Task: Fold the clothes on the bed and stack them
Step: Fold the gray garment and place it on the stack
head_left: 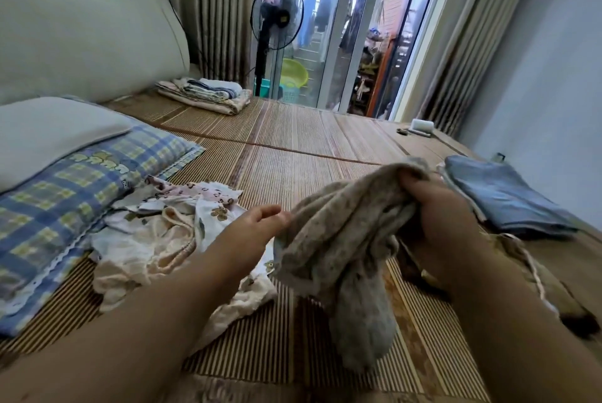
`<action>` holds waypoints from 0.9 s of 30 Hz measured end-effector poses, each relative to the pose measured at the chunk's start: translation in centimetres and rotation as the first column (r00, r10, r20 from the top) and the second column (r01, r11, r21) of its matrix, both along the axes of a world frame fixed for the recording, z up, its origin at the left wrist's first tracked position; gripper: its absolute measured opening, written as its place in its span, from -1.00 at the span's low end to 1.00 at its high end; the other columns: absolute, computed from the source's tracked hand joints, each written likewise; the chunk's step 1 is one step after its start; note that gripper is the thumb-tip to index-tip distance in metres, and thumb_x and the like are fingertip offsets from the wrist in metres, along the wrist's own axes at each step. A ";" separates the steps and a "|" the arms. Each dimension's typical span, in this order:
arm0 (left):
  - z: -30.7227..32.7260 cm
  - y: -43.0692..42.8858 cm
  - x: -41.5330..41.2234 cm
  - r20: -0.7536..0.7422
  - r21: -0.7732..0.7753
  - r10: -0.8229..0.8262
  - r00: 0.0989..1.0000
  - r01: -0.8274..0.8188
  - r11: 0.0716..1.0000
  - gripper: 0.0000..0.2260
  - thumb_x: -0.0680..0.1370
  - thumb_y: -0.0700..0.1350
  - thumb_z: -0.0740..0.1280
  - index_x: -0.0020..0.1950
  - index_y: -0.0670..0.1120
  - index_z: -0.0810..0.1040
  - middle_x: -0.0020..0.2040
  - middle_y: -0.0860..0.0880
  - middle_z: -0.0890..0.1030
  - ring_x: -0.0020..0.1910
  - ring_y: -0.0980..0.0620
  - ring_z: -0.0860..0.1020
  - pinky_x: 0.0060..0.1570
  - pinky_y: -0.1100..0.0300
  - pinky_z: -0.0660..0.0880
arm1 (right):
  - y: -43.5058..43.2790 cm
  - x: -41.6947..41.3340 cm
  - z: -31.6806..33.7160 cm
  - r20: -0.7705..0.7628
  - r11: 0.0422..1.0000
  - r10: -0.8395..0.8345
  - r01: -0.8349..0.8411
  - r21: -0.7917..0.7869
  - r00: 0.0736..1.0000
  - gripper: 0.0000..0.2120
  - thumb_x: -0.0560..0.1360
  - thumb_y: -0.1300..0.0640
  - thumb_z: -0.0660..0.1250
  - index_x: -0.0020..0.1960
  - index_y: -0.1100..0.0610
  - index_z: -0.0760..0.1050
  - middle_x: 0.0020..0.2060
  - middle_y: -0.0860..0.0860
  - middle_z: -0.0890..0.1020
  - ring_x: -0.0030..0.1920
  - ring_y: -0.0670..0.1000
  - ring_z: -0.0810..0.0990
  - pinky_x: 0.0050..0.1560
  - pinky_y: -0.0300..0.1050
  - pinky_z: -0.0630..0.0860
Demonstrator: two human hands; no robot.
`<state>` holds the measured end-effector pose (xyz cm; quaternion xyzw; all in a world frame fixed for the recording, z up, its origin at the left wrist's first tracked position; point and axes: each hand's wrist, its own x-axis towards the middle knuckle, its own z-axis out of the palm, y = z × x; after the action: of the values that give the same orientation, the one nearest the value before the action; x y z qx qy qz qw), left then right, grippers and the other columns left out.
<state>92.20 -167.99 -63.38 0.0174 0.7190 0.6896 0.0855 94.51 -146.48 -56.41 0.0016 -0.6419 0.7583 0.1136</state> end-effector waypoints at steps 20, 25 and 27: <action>0.5 -1.4 0.3 0.170 0.816 -0.255 0.952 0.009 0.577 -0.62 0.40 -0.27 0.29 0.22 -0.18 0.49 -0.01 -0.31 0.64 -0.12 -0.24 0.65 -0.16 -0.15 0.61 | 6.6 1.7 5.5 0.261 0.929 -0.119 0.015 0.370 0.958 -0.68 0.38 0.06 0.32 0.07 0.18 0.56 -0.06 0.16 0.65 -0.04 0.18 0.63 -0.10 0.03 0.56; 1.4 -1.1 1.5 0.152 0.820 -0.258 0.954 0.024 0.572 -0.63 0.36 -0.20 0.23 0.15 -0.17 0.53 0.11 -0.31 0.61 0.01 -0.24 0.64 -0.11 -0.06 0.58 | 2.2 1.9 -2.7 0.421 0.768 0.002 -0.271 0.580 0.907 -0.76 0.50 0.36 0.21 0.12 0.23 0.54 -0.15 -0.01 0.67 -0.22 -0.17 0.62 -0.28 -0.29 0.51; 1.2 -0.4 2.3 0.132 0.794 -0.312 0.941 0.088 0.602 -0.57 0.36 -0.20 0.20 0.23 -0.19 0.50 0.20 -0.32 0.55 0.14 -0.27 0.57 0.02 -0.10 0.53 | -0.3 2.0 -5.1 0.371 0.730 -0.028 -0.235 0.642 0.928 -0.59 0.47 0.19 0.35 0.31 0.09 0.47 0.14 0.01 0.58 -0.03 -0.16 0.57 -0.16 -0.25 0.53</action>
<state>94.46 -168.38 -62.14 0.0440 0.3258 0.9136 0.2393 96.56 -146.75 -61.53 -0.0578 -0.8813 0.4657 -0.0558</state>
